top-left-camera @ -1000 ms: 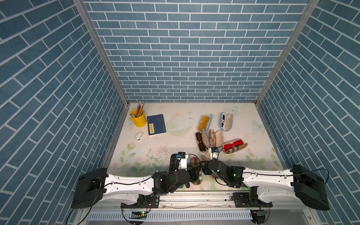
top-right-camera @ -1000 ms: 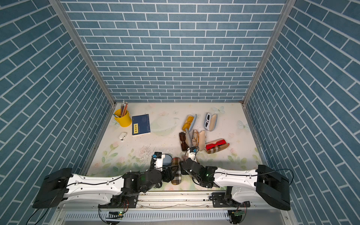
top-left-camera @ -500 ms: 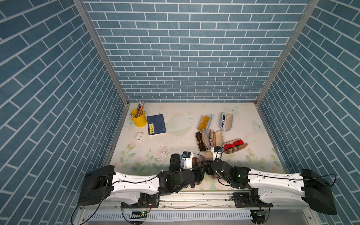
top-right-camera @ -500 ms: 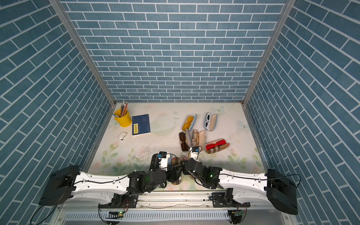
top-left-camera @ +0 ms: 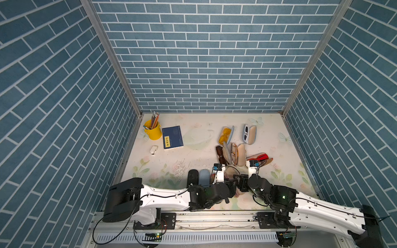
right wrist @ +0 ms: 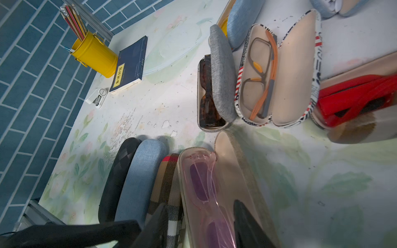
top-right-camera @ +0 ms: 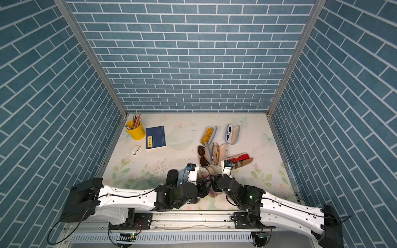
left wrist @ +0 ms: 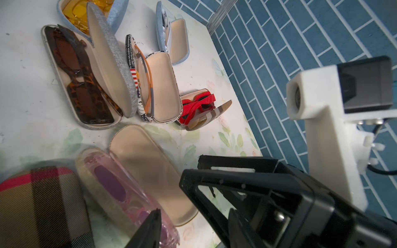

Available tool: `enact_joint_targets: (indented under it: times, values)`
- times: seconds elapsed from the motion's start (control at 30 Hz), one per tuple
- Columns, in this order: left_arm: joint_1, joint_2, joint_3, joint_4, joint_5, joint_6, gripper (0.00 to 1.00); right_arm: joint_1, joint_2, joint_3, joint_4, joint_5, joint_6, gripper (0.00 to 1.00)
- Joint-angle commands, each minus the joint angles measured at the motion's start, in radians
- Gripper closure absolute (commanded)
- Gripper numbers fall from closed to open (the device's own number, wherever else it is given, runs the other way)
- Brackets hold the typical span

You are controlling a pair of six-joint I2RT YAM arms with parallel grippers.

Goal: Close the glasses case
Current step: Move the glasses case to the center of the board, then close the glasses case at the center of the board.

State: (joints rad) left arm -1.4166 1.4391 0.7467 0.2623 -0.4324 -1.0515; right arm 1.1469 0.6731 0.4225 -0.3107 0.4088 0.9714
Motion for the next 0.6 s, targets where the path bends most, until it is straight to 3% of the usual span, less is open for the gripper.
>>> enact_joint_targets:
  times: [0.0,0.33,0.57]
  values:
    - [-0.001,0.062,0.017,-0.147,0.054,0.030,0.52,-0.065,-0.069,-0.018,-0.029,-0.024,-0.042,0.52]
    - [0.033,0.013,-0.062,-0.125,0.081,-0.005,0.53,-0.130,-0.164,-0.058,-0.074,-0.067,-0.073,0.51]
    - [0.050,0.024,-0.054,-0.134,0.099,0.001,0.52,-0.137,-0.136,-0.067,-0.054,-0.076,-0.086,0.51]
